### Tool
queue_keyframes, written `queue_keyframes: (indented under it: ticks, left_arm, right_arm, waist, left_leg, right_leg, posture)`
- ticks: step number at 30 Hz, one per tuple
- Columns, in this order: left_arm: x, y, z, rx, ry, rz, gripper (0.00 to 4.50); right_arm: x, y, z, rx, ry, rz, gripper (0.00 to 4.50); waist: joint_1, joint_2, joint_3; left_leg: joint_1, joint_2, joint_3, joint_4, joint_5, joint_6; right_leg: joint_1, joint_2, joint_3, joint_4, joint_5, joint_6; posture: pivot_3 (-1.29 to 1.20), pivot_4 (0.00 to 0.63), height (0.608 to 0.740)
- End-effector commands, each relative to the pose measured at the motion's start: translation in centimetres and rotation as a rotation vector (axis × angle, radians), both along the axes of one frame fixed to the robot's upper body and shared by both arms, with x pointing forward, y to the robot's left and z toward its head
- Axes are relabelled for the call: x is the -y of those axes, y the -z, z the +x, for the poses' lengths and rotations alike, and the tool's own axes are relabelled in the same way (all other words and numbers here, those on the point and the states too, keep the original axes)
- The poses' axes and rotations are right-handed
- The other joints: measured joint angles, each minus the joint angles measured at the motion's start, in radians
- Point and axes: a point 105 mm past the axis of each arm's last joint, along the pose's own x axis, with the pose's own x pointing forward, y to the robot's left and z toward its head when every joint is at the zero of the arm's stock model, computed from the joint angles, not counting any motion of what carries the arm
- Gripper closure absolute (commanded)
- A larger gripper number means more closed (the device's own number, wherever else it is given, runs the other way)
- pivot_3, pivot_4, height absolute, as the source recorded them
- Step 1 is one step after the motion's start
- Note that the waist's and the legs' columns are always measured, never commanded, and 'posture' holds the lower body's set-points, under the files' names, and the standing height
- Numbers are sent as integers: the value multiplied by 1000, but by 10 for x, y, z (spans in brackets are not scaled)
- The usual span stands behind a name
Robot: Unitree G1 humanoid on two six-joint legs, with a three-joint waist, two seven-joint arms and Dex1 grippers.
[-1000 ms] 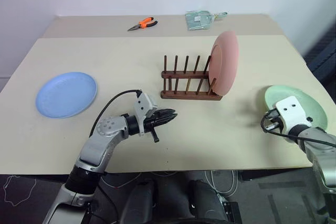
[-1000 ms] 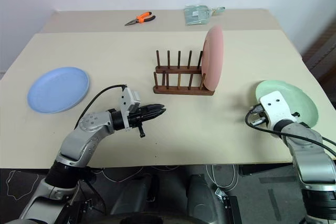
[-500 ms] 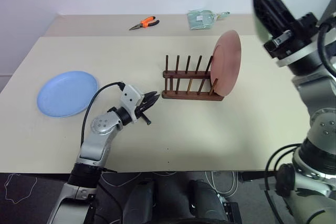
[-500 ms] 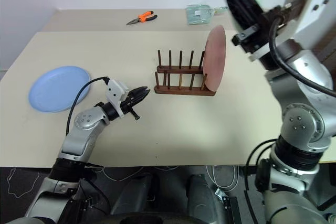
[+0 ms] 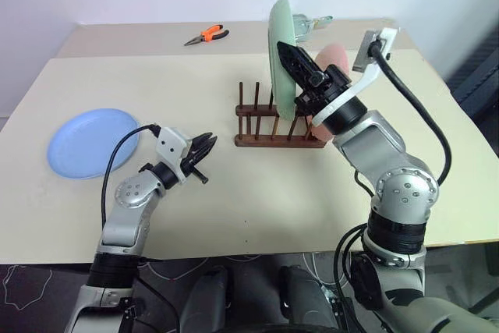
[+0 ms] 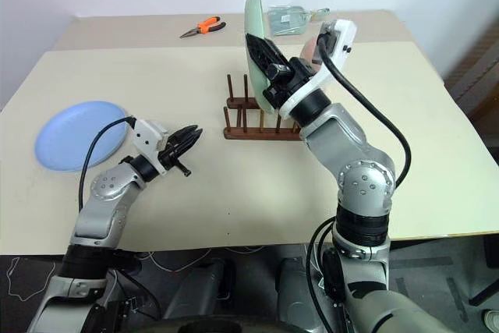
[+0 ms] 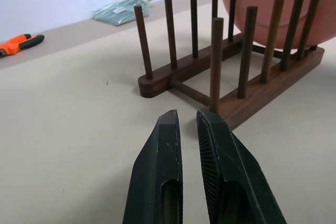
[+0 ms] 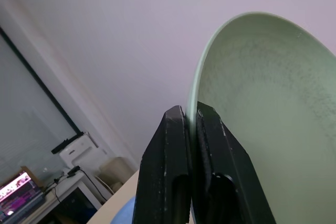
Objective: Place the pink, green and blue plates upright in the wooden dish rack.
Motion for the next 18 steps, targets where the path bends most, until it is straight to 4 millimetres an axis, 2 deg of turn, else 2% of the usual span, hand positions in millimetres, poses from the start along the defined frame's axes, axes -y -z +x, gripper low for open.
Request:
queue_keyframes:
  ticks: [1, 5, 8, 15, 16, 18]
  left_arm:
    - [5, -10, -5, 34, 22, -16, 3951]
    - [6, -11, -7, 29, 33, -18, 3951]
    - [7, -11, -8, 26, 40, -17, 3951]
    - [12, -12, -10, 20, 58, -18, 3951]
    - [12, -12, -10, 16, 62, -21, 3951]
    - [14, -11, -12, -7, 80, -33, 3450]
  right_arm:
    - [2, -3, 7, -14, 12, 41, 4466]
    - [7, 2, 21, -70, 42, 62, 4466]
    - [12, 4, 28, -75, 62, 51, 3615]
    - [9, -3, 31, 49, 120, -125, 145]
    - [9, -4, 31, 64, 126, -139, 61]
    - [9, -11, 31, 147, 164, -227, 0]
  waist:
    - [0, 0, 0]
    - [-2, 0, 0]
    - [-3, 0, 0]
    - [-2, 1, 0]
    - [-2, 1, 0]
    - [-2, 1, 0]
  left_leg:
    - [0, 0, 0, 0, 0, 0]
    - [0, 0, 0, 0, 0, 0]
    - [0, 0, 0, 0, 0, 0]
    - [0, 0, 0, 0, 0, 0]
    - [0, 0, 1, 0, 0, 0]
    - [0, 0, 0, 0, 0, 0]
  right_leg:
    - [0, 1, 0, 0, 0, 0]
    - [0, 2, 0, 0, 0, 0]
    - [0, 2, 0, 1, 0, 0]
    - [0, 2, 0, 1, 0, 0]
    - [0, 2, 0, 1, 0, 0]
    - [0, 3, 0, 1, 0, 0]
  posture:
    - [0, 150, 738]
    - [0, 150, 738]
    - [0, 150, 738]
    - [0, 150, 738]
    - [0, 150, 738]
    - [0, 150, 738]
